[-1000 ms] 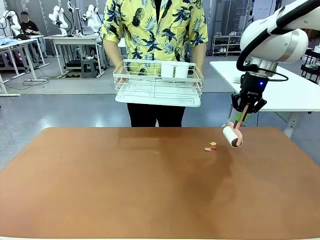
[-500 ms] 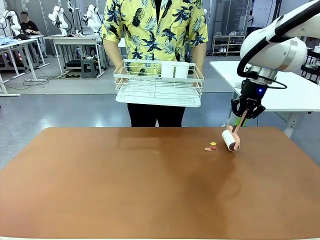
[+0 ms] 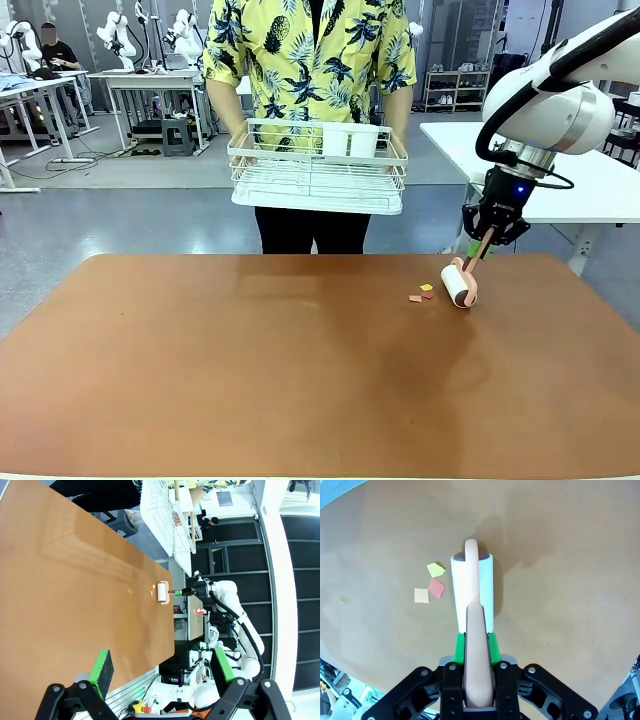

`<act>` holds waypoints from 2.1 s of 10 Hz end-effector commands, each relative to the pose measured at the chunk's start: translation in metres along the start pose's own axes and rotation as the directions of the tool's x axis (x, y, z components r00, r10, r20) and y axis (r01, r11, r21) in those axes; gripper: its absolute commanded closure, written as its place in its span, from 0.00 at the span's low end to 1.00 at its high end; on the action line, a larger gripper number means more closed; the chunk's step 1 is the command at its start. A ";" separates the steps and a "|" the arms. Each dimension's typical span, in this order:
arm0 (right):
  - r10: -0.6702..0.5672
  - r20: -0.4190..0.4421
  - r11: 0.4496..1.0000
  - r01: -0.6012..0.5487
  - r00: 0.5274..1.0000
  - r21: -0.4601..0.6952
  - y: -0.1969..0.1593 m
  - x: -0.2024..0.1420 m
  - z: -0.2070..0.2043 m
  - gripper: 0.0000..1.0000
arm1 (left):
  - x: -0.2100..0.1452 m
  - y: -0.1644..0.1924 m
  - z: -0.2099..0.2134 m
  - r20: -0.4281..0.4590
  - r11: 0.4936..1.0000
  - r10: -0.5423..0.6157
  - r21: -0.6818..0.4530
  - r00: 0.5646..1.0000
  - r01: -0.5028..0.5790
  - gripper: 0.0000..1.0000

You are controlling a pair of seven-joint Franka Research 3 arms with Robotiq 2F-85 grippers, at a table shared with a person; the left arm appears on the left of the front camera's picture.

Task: Clean the table.
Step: Clean the table with the Lint Roller when the human lifts the Dish drying rack.

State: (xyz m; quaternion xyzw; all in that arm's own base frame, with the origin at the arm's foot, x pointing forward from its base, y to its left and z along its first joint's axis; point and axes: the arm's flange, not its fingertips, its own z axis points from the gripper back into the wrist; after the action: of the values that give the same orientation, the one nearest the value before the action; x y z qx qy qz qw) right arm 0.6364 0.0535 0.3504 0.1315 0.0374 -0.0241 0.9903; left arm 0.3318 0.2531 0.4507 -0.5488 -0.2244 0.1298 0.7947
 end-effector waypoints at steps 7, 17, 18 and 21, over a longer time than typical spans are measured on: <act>0.016 -0.116 0.976 0.010 0.993 0.219 0.114 -0.040 -0.088 0.79 | 0.001 0.000 0.003 0.007 0.999 -0.016 -0.027 1.000 0.017 0.00; -0.020 -0.073 0.967 0.038 0.997 0.251 0.108 -0.039 -0.062 0.79 | 0.001 0.000 0.003 0.007 0.999 -0.016 -0.027 1.000 0.017 0.00; -0.013 -0.073 0.970 0.031 0.997 0.241 0.109 -0.040 -0.059 0.79 | 0.001 0.000 0.003 0.007 0.999 -0.016 -0.027 1.000 0.017 0.00; 0.000 -0.024 0.961 0.007 1.000 0.277 0.107 -0.041 -0.030 0.79 | 0.001 0.000 0.003 0.007 0.999 -0.016 -0.027 1.000 0.017 0.00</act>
State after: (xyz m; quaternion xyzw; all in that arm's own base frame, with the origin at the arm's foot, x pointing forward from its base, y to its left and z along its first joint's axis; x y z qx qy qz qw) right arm 0.6098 0.1714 0.3403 0.2604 0.0467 -0.0277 0.9640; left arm 0.3319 0.2530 0.4507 -0.5487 -0.2243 0.1298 0.7948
